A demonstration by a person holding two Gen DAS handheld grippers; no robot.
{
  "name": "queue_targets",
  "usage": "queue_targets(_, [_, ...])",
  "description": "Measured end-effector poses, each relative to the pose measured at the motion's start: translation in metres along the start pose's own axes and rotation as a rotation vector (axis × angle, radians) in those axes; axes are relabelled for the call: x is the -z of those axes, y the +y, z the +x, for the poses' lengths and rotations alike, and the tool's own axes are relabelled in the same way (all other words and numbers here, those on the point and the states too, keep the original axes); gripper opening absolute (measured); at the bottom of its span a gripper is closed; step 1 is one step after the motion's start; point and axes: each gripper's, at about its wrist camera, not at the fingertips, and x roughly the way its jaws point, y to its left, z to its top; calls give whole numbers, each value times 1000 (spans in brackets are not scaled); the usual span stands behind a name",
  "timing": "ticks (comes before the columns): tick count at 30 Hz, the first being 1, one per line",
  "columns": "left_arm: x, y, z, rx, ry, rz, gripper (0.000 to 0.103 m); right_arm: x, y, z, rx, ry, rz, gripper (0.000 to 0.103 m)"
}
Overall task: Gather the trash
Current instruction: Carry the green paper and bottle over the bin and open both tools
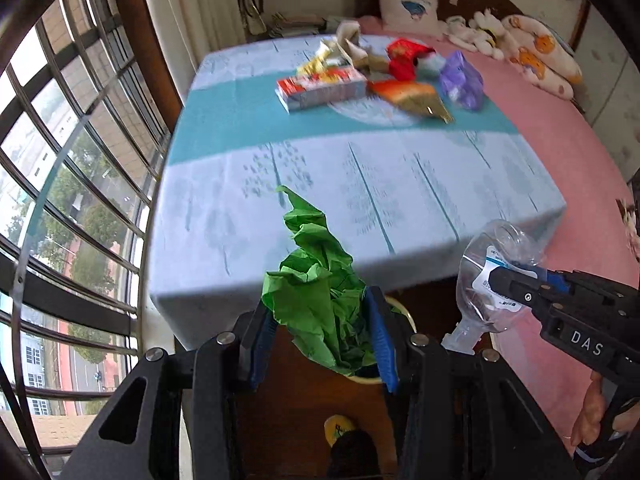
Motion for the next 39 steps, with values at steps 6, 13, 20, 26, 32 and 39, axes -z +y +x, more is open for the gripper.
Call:
queue_targets(6, [37, -30, 27, 54, 66, 53, 42, 46, -21, 22, 43, 64, 30, 26])
queue_targets(13, [86, -61, 102, 74, 167, 79, 42, 97, -57, 87, 62, 149, 92, 26])
queue_targets(20, [118, -76, 186, 67, 229, 62, 42, 124, -99, 162, 94, 211, 108, 26])
queue_targets(26, [132, -89, 251, 50, 240, 87, 43, 134, -131, 223, 110, 228, 106, 26])
queue_targets(32, [136, -102, 299, 28, 219, 128, 45, 131, -144, 272, 83, 254, 98, 28])
queue_targets(39, [136, -100, 333, -8, 204, 130, 70, 119, -160, 300, 49, 270, 125, 46])
